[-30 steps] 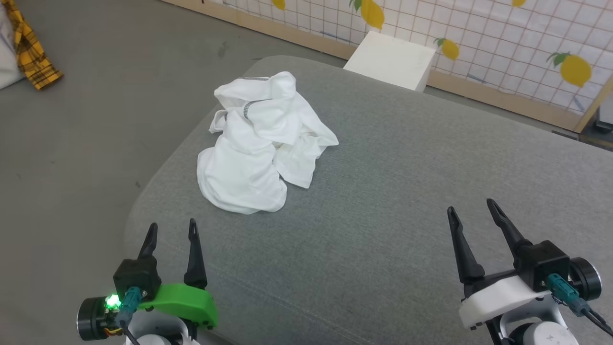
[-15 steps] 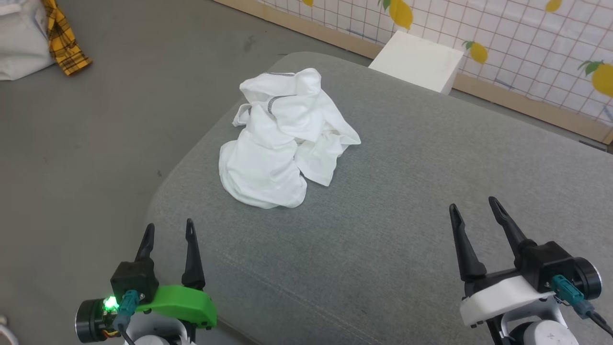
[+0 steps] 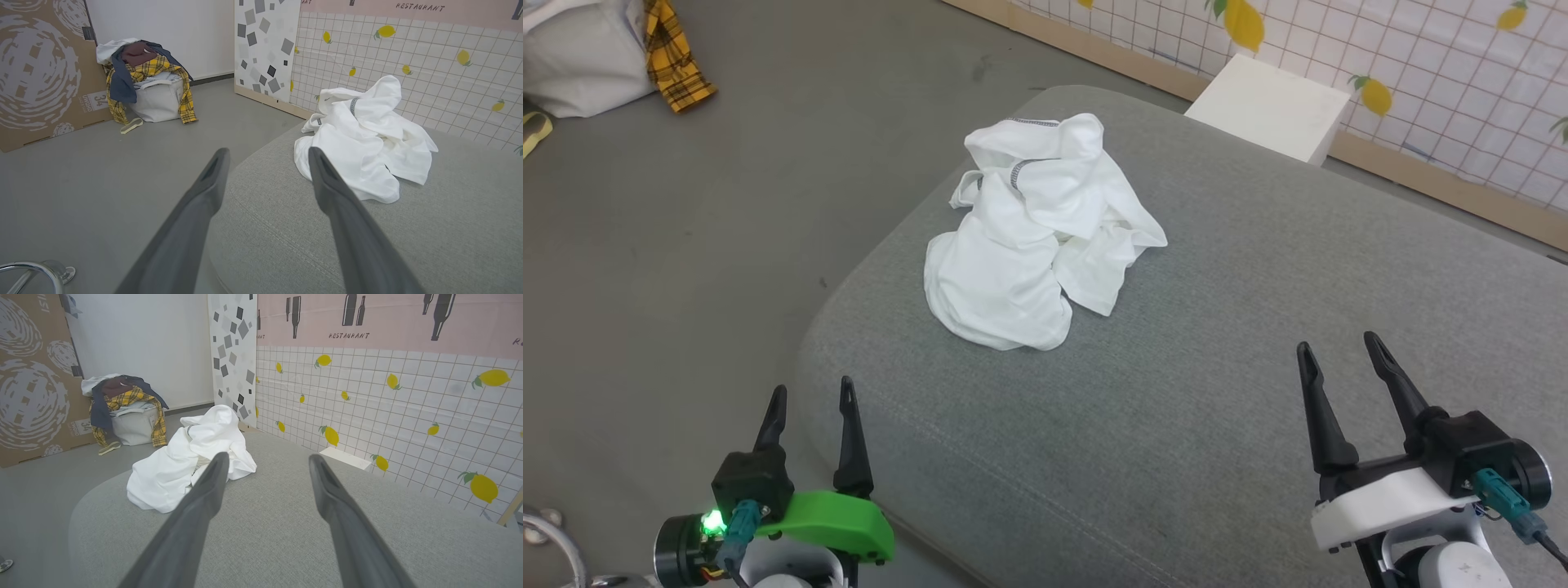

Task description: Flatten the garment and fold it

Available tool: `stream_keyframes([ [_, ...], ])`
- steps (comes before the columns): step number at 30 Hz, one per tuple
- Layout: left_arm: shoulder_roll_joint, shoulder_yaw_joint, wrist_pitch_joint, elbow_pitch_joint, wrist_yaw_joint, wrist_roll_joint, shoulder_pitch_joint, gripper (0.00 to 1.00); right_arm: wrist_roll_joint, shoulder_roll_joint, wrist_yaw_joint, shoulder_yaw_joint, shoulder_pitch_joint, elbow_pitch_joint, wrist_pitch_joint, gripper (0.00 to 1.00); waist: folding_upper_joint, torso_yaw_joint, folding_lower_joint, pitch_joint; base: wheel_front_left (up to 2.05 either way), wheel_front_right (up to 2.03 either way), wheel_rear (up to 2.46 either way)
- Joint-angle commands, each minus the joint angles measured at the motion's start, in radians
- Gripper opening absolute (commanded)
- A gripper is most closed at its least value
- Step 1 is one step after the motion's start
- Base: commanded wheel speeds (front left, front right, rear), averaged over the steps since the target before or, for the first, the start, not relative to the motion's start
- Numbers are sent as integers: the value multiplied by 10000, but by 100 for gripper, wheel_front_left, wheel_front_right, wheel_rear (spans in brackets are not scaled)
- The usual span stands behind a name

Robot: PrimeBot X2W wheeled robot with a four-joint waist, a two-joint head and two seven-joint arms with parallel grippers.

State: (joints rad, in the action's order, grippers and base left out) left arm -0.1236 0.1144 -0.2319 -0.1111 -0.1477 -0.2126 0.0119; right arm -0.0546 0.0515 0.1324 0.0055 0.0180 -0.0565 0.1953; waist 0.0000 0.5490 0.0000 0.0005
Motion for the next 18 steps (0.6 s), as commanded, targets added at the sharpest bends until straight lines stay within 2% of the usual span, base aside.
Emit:
stream_keyframes([
  [1,-76,59,-129,-38,-63,-95,41,100,-65,-11,-16,-23,151,-51,117,100,0,69,0,6,0,0,0],
  [14,-160,231,-298,-168,-177,-281,203,100,-155,-13,-17,2,194,-148,329,100,0,13,0,100,0,0,0],
  [18,-156,239,-248,-202,-47,-448,423,100,-144,-13,-17,47,247,-107,294,100,0,-127,0,209,0,0,0],
])
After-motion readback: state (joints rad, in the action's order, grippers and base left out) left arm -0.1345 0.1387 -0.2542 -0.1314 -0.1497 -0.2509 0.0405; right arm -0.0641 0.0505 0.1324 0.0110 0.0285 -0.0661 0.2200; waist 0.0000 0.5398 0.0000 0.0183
